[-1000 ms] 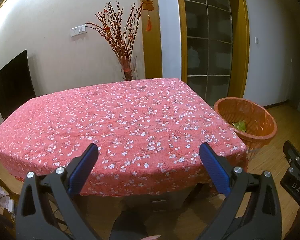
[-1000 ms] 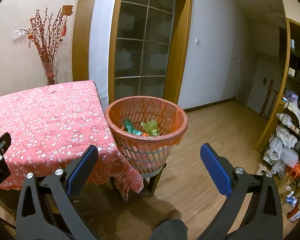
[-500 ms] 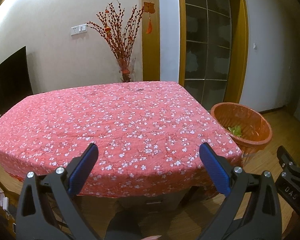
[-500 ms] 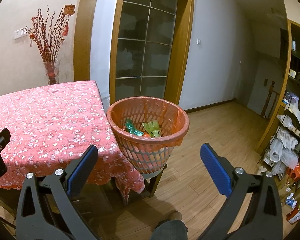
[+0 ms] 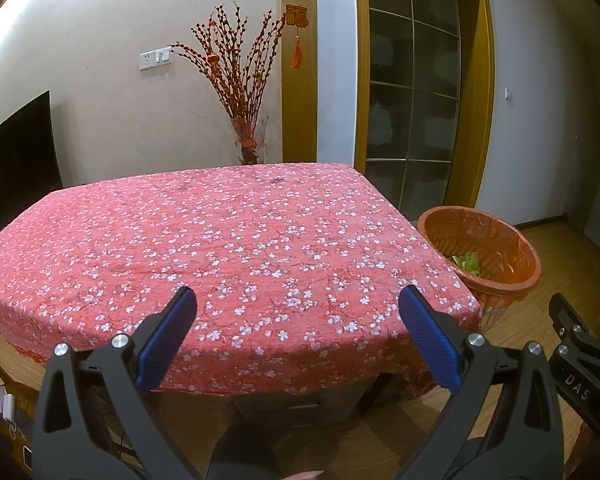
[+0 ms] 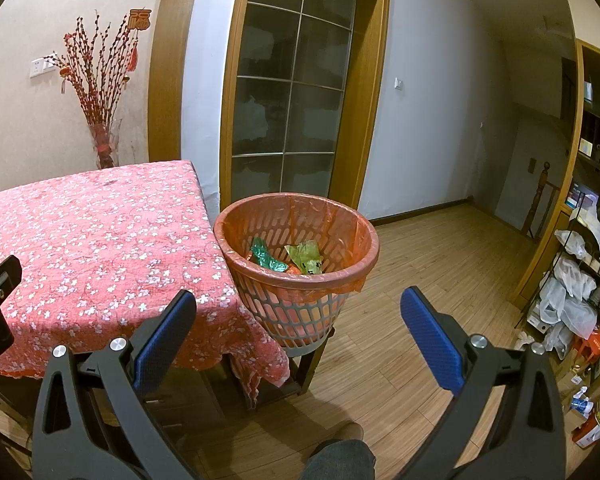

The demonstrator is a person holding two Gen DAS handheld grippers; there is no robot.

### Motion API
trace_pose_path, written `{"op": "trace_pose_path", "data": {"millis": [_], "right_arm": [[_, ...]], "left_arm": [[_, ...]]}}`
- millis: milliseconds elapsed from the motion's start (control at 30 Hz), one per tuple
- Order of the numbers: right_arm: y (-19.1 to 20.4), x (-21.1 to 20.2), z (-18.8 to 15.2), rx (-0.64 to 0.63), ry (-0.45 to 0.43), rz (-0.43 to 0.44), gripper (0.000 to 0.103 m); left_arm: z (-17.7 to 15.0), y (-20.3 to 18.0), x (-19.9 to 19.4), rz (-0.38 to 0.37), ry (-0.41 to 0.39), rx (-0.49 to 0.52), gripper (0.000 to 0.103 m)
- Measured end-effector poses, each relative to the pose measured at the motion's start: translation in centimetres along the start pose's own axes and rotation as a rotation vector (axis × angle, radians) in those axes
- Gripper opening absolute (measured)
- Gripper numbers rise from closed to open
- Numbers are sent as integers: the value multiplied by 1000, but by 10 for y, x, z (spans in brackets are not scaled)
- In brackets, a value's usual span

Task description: Collect trash

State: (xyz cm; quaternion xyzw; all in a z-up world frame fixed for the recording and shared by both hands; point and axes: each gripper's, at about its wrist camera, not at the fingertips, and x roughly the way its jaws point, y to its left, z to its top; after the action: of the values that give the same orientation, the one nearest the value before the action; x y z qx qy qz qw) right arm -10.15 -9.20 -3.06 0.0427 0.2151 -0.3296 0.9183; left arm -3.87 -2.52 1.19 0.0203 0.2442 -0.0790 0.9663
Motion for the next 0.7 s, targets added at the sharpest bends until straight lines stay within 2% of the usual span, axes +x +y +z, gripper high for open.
{"op": "trace_pose_path", "data": {"millis": [700], "right_arm": [[0, 0, 0, 0, 2, 2, 101]], "left_arm": [[-1, -2, 0, -2, 5, -1, 99]]}}
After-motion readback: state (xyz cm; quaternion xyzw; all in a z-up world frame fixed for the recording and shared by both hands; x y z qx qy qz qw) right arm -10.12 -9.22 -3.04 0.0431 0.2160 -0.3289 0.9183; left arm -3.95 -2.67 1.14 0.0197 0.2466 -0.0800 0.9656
